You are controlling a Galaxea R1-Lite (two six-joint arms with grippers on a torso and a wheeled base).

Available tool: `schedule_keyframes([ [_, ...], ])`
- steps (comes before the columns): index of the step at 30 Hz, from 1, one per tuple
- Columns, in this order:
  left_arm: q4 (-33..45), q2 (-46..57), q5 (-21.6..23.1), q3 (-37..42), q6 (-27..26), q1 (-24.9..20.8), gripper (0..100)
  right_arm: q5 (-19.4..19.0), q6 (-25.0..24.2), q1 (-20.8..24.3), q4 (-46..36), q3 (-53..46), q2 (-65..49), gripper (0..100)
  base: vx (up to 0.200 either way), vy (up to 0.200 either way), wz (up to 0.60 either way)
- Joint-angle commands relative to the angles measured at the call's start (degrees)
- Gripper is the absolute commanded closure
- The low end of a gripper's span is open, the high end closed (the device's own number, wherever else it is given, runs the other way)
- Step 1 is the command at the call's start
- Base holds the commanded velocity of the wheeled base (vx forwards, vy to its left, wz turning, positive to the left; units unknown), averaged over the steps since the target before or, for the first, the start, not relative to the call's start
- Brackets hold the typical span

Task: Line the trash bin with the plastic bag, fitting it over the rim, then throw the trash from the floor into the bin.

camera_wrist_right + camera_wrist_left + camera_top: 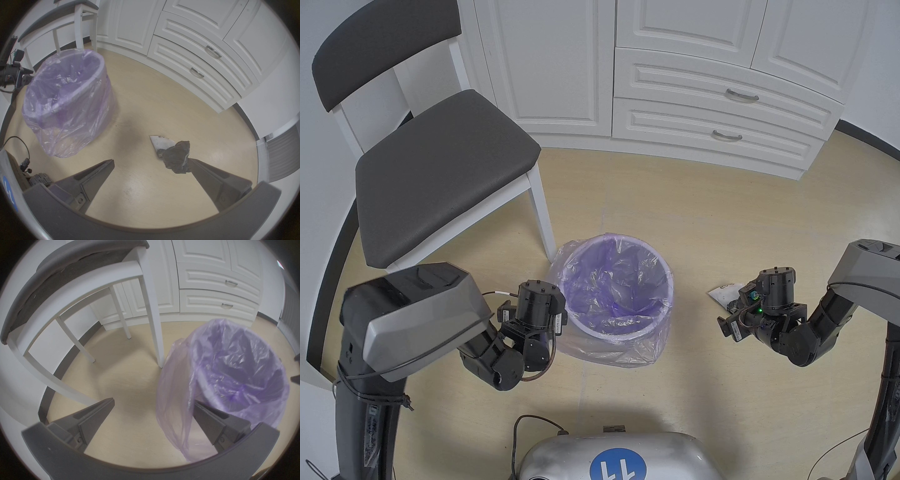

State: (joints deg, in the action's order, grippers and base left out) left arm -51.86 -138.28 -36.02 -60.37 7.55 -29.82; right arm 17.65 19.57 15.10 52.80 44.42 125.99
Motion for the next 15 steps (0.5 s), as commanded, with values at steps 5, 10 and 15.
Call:
schedule_keyframes([
  [5,-0.35,11.8,5.26,6.93,0.89,0.37,0,-2.71,-5.59,1.51,-0.15,3.92,3.47,0,0.0,0.0,0.0],
  [10,0.53,12.15,5.35,7.02,0.8,1.61,0,-2.8,-11.83,1.86,-0.24,9.45,7.34,0,0.0,0.0,0.0],
  [15,2.2,12.42,7.28,8.07,0.63,2.75,0,-4.29,-18.42,2.03,-0.24,14.55,10.5,0,0.0,0.0,0.0],
])
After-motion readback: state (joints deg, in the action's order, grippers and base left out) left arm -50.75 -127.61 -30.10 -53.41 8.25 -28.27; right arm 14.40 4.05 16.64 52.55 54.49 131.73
